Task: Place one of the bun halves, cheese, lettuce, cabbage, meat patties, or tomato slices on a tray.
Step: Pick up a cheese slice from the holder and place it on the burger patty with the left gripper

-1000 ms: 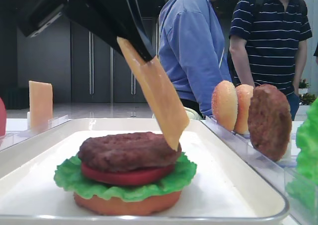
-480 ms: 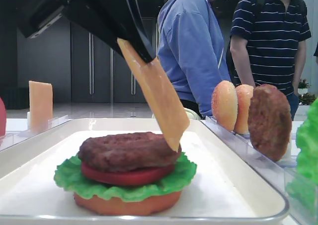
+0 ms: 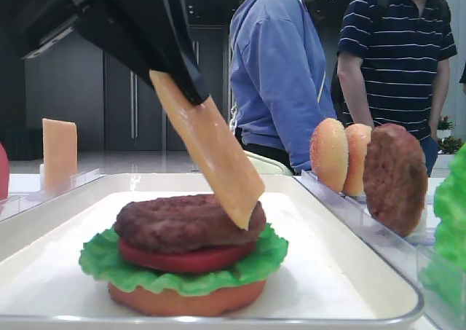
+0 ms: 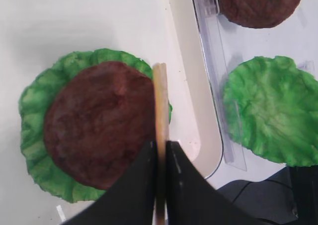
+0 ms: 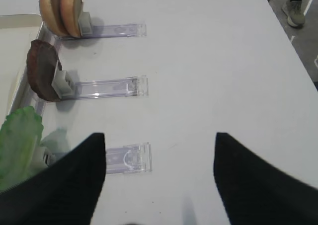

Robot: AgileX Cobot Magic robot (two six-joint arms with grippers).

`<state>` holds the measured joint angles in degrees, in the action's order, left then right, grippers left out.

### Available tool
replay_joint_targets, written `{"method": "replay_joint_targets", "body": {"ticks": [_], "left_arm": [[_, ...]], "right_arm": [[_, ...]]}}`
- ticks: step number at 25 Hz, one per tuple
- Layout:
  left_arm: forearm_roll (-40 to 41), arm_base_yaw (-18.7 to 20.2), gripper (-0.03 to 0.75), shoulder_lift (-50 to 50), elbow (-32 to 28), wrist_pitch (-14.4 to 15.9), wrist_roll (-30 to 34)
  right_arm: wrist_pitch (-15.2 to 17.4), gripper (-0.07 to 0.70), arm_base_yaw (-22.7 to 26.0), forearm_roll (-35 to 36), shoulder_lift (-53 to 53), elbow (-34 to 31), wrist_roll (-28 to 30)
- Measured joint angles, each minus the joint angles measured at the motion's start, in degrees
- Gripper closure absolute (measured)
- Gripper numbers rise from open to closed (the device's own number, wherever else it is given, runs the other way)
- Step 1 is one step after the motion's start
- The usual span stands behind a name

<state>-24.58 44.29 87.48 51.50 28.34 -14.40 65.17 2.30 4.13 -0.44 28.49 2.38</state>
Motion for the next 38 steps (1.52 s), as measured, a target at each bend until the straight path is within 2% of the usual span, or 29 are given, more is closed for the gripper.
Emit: {"method": "replay_joint_targets", "body": {"ticks": [7,14,24,26,34,38], "left_arm": [[0.97,0.0,0.694,0.0,0.0,0.73,-0.78],[7.71,0.0,0.694,0.0,0.0,2.8,-6.61],[12.18,0.0,0.689,0.0,0.0,3.96,-10.39],[13.97,0.0,0.66,0.0,0.0,4.15,-11.87],[16.41,0.0,0.447,0.0,0.0,5.15,-13.52],[18.56,0.0,0.405,0.0,0.0,6.36,-14.83]], "right_arm": [[0.0,0.16,0.0,0.0,0.0,0.0,0.0],[0.0,0.16,0.0,0.0,0.0,0.0,0.0],[0.0,0.16,0.0,0.0,0.0,0.0,0.0],[0.0,0.16,0.0,0.0,0.0,0.0,0.0],[0.0,0.16,0.0,0.0,0.0,0.0,0.0],[0.0,0.16,0.0,0.0,0.0,0.0,0.0]]}}
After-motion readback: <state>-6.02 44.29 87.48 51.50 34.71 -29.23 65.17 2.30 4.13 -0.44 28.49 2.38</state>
